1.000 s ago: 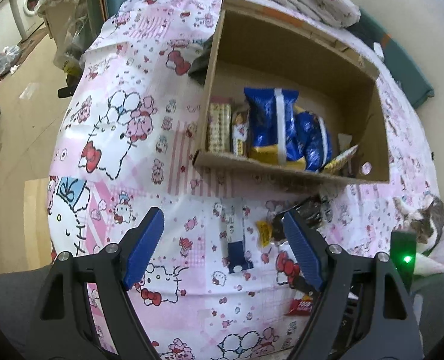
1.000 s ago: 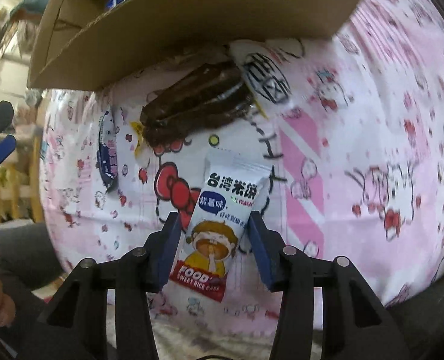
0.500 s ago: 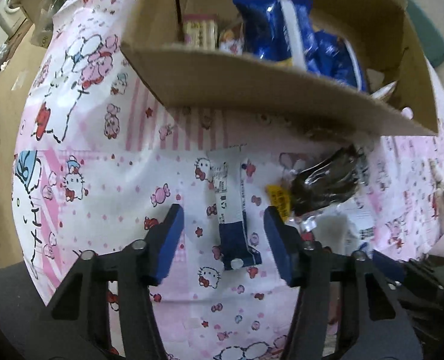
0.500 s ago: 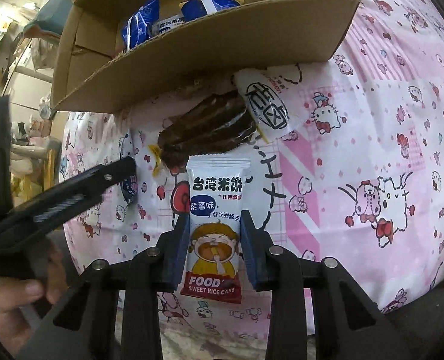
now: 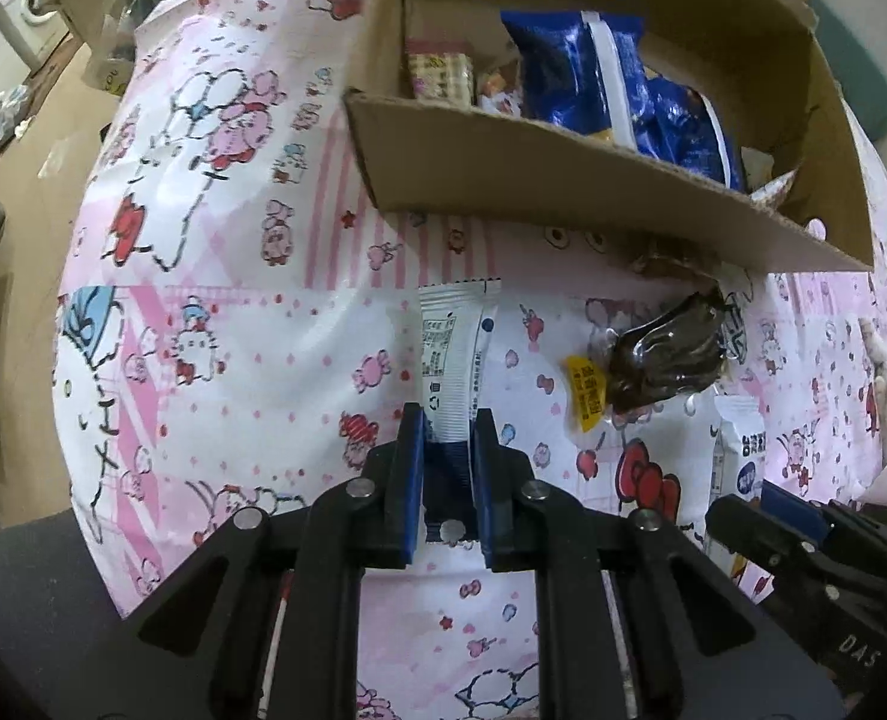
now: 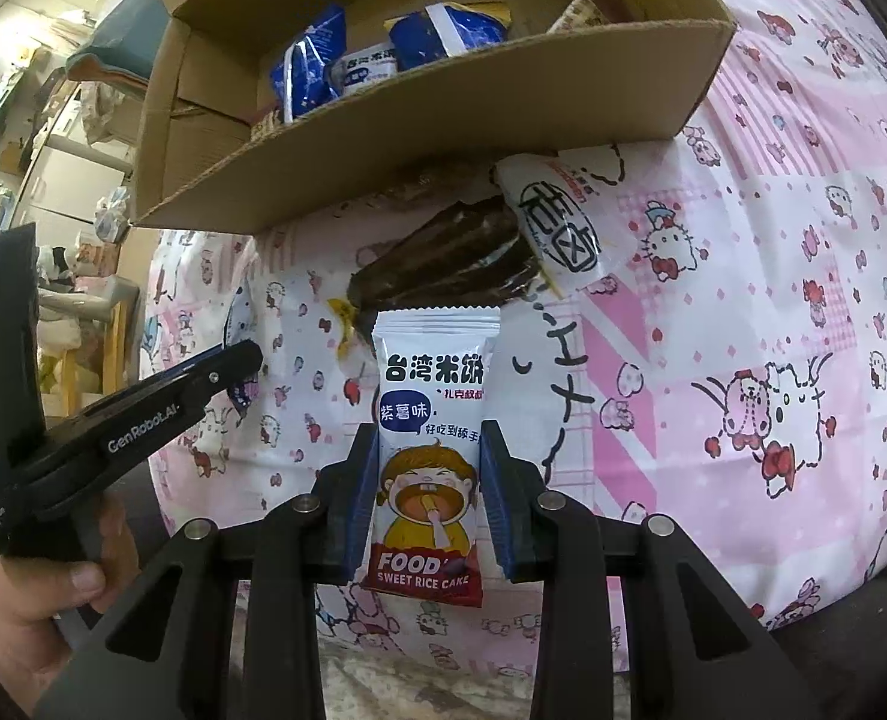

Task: Organize snacks
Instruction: 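Lower both held snacks into the box and open both tools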

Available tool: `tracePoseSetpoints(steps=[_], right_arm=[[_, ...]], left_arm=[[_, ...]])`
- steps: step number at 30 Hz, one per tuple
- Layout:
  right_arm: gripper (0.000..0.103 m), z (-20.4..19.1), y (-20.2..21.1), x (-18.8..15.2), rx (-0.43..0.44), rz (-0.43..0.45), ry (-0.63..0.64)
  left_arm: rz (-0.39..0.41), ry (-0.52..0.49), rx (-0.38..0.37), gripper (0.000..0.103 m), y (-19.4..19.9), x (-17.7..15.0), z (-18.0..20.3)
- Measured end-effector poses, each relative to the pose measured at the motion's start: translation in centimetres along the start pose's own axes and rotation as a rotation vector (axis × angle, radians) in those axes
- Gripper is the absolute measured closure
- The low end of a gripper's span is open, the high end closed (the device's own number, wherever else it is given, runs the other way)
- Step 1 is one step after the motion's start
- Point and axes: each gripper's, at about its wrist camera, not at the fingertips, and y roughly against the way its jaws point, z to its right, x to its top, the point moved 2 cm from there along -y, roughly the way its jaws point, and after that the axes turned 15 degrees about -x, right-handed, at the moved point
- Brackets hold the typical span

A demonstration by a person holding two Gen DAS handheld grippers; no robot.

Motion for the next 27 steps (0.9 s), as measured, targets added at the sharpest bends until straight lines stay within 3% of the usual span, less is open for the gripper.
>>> tracePoseSetpoints(steps=[7,14,20,27], right_arm=[[0.069,0.1,1.9,-0.3,0.052,0.03,-0.008],[0.069,1.0,6.8,0.9,0.153,0.131,-0.033],[0.069,2.1,10.4,3.5,0.199,0.219,-0.05],[0.069,2.9,13.5,7.5,0.197,0.297,-0.069]], left_arm=[[0.032,0.008,-0.003,0.091,2.2,-0.2,-1.1],[0.191,-0.021,-0.038,0.091,9.1,0.0,-0.5],[0.278,-0.072,-0.043,0.091,13.0,3.3,1.0],[0.281,-0.112,-0.071,0.091,13.3,7.1,3.1]])
